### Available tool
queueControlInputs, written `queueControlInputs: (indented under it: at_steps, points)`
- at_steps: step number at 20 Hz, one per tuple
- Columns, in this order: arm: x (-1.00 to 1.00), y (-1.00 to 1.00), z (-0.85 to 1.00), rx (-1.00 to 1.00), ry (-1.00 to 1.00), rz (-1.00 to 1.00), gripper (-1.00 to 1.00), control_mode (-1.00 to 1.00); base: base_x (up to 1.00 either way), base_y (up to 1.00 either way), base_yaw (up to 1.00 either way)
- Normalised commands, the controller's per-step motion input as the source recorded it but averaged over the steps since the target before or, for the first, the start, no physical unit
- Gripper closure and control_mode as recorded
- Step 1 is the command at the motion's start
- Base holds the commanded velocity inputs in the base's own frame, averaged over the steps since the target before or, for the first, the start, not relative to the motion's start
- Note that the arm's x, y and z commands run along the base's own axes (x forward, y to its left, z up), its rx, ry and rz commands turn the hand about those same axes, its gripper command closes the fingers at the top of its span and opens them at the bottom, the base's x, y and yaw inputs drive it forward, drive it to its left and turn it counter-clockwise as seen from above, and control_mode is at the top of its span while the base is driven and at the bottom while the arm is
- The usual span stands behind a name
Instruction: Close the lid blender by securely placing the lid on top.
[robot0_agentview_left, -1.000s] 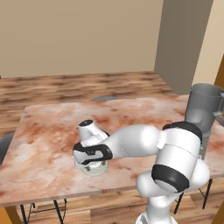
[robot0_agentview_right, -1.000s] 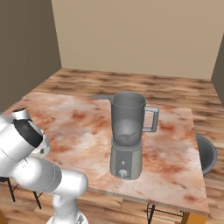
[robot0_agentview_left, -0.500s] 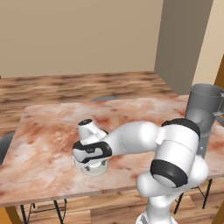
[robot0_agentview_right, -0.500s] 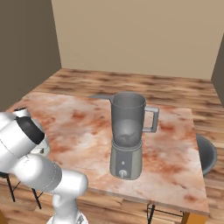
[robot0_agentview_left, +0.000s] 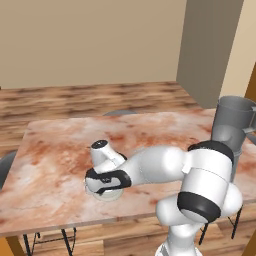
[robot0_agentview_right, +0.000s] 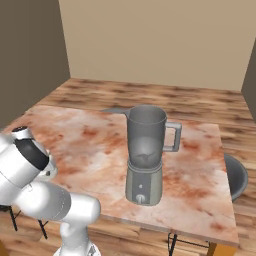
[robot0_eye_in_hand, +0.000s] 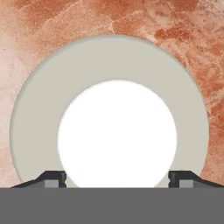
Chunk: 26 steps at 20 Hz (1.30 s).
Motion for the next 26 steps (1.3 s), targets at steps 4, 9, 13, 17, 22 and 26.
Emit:
queueControlInputs:
  at_steps: [4, 9, 13, 17, 22, 26]
  points:
    - [0.01, -0.14, -0.44, 0.03, -0.07, 0.03, 1.0, -1.0, 0.0, 0.0, 0.0]
    - [0.01, -0.13, -0.18, 0.07, -0.05, 0.02, 1.0, -1.0, 0.0, 0.0, 0.0]
    - [0.0, -0.05, 0.02, 0.03, -0.06, 0.0, 1.0, -1.0, 0.0, 0.0, 0.0]
    - [-0.13, -0.12, 0.22, 0.0, -0.1, 0.0, 1.0, -1.0, 0.0, 0.0, 0.0]
    - [-0.34, -0.26, 0.66, 0.0, -0.14, 0.0, 1.0, -1.0, 0.0, 0.0, 0.0]
    - [-0.36, -0.29, 0.98, 0.0, -0.11, 0.0, 1.0, -1.0, 0.0, 0.0, 0.0]
